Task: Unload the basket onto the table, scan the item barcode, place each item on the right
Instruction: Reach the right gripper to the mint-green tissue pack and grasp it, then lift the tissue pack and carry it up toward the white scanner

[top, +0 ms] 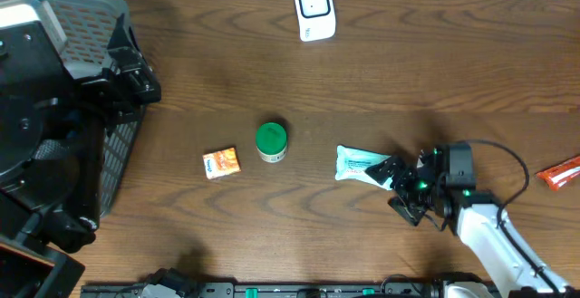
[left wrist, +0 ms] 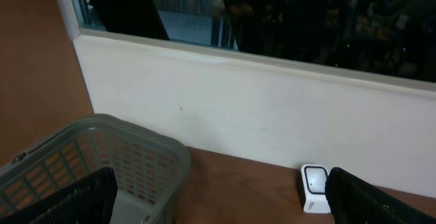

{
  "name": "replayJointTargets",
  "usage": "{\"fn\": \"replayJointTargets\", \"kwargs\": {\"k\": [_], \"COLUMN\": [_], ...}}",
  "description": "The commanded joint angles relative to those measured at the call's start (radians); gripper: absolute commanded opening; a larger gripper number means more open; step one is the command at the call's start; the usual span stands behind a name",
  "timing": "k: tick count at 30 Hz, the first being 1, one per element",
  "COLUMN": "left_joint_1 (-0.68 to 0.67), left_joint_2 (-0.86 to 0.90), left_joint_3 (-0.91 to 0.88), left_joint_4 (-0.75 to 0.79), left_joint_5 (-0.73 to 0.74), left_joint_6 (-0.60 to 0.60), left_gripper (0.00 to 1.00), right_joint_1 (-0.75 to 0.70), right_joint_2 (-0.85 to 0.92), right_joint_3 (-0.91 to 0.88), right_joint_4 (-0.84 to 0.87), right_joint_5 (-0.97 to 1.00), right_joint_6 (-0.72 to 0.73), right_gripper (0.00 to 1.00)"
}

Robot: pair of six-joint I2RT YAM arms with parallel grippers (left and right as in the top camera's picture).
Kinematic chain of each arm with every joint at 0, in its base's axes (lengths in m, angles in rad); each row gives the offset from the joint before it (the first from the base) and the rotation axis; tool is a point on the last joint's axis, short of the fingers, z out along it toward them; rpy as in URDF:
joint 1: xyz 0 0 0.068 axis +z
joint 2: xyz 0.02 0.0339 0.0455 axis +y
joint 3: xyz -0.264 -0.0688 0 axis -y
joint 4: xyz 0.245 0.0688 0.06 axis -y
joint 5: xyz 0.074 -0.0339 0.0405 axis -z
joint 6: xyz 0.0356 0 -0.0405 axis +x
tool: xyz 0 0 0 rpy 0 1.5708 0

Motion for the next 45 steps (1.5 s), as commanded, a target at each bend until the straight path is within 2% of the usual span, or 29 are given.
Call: {"fn": "replayJointTargets", "kwargs": {"k": [1,10,18,23,27,29,34,35,40,45], "left_joint_1": [0.005,0.005,0.005,0.005,0.005,0.005,0.005,0.005,0.005,0.005], "left_joint_2": [-0.005,-0.005,-0.005,-0.005,-0.005,-0.005,-0.005,-0.005,-0.005,-0.004], "left_joint_3": [0.008,0.008,0.008,0.008,0.008,0.008,0.008,0.008,0.008,0.008], "left_joint_4": [0.005,0.003,0.002,0.001,0.001,0.001,0.001,0.001,0.001,0.0], "left_joint_5": [-0.013,-0.013,-0.013,-0.013,-0.013,-0.013,-0.013,-0.013,-0.013,-0.013], "left_joint_6": [0.006,0.005,0.005,0.005,0.005,0.005,0.005,0.005,0.005,0.005], "left_gripper": [0.98,0.98,0.98,0.98,0.98,0.98,0.98,0.98,0.98,0.98], "right_joint_1": [0.002,0.002,0.002,0.004,0.005,0.005,0.005,0.003,0.003,0.003], "right_joint_2": [0.038,0.04,0.124,0.241,0.363,0.431,0.483,0.479,0.42,0.268], "right_joint_3": [-0.127,-0.209,-0.217,-0.217,-0.217,-0.216,-0.216,-0.216,-0.206,-0.181], "right_joint_4": [0.032,0.069,0.204,0.27,0.386,0.465,0.521,0.522,0.533,0.532], "right_joint_5": [0.079,0.219,0.328,0.348,0.369,0.367,0.361,0.36,0.248,0.044], "right_joint_6": [0.153,0.253,0.259,0.259,0.248,0.22,0.175,0.167,0.122,0.063], "right_gripper": [0.99,0.99,0.99,0.86,0.83,0.67,0.09,0.01,0.01,0.01]}}
